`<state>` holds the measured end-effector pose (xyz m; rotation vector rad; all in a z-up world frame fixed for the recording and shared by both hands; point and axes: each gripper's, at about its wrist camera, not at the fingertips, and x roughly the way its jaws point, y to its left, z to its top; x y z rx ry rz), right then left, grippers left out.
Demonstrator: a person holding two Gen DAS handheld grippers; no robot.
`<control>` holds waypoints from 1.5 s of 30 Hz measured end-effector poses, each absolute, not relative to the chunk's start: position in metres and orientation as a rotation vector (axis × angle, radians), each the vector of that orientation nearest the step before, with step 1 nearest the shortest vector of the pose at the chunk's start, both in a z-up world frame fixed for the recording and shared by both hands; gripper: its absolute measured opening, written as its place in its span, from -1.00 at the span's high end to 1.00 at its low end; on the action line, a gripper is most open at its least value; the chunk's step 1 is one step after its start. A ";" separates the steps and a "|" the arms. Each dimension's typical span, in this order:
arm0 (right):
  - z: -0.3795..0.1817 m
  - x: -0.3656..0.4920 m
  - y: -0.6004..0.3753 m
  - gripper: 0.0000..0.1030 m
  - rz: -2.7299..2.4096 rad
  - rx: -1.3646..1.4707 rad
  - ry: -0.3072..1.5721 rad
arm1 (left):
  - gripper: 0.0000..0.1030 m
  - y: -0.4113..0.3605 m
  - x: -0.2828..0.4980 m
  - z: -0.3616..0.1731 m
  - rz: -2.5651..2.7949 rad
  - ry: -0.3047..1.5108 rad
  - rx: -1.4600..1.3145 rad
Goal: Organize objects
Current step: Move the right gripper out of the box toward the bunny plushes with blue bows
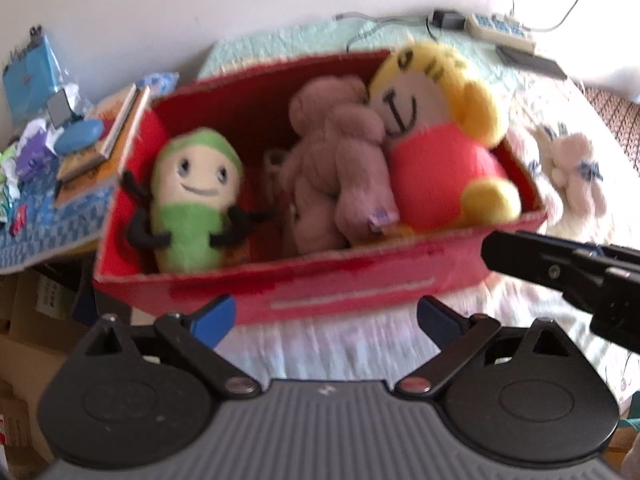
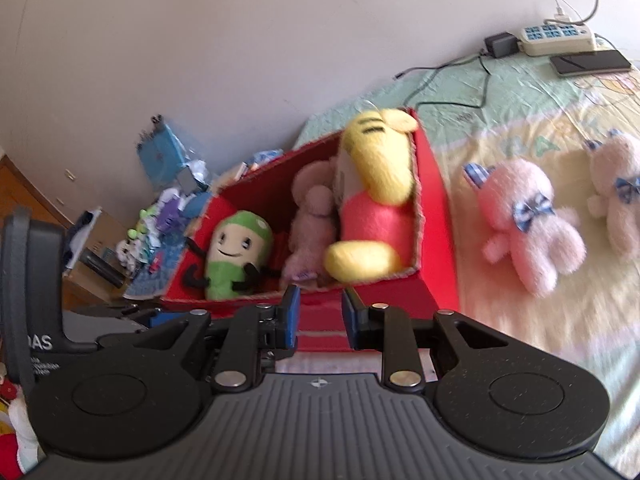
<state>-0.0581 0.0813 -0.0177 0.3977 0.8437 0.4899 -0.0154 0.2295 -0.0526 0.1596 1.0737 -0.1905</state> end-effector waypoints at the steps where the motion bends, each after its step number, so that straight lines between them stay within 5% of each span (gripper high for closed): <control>1: -0.020 -0.058 0.081 0.49 0.480 0.396 0.855 | -0.89 0.228 -0.016 -0.057 -0.189 1.085 0.162; 45: -0.059 -0.055 0.069 0.49 0.325 0.333 1.045 | -0.90 0.216 -0.012 -0.110 -0.198 1.199 0.209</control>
